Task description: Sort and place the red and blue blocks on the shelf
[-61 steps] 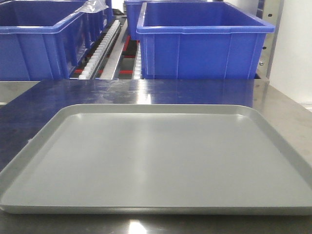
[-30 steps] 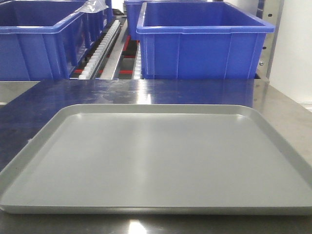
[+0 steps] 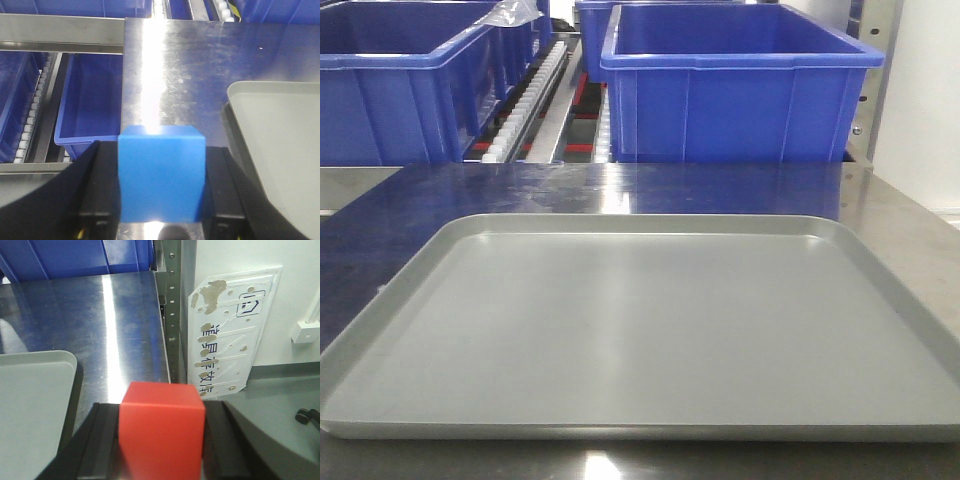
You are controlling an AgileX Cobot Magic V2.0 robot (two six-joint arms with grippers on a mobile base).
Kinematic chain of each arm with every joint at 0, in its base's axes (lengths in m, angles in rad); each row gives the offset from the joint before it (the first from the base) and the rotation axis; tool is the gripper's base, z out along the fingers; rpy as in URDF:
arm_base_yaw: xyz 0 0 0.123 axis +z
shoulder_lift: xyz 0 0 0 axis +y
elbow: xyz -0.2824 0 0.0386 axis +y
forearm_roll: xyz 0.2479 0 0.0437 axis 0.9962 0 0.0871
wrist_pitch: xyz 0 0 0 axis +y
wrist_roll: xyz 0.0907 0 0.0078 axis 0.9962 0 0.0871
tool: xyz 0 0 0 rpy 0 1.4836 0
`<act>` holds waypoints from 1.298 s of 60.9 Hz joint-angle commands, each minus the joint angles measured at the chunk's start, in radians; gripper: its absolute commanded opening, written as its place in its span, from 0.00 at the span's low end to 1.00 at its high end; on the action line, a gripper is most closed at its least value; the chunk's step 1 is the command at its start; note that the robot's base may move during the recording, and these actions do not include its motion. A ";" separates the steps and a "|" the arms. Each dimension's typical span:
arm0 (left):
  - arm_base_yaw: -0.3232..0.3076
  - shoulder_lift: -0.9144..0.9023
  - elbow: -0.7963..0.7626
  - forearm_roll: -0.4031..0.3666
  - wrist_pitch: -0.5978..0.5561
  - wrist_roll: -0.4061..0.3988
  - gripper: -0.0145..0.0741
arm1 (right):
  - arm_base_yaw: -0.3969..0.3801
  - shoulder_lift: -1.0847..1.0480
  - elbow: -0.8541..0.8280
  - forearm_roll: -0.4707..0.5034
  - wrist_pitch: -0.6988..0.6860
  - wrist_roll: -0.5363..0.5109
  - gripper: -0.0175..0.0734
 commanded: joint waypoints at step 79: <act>-0.001 0.004 -0.031 0.007 -0.084 -0.007 0.31 | -0.007 0.003 -0.029 -0.005 -0.079 -0.002 0.25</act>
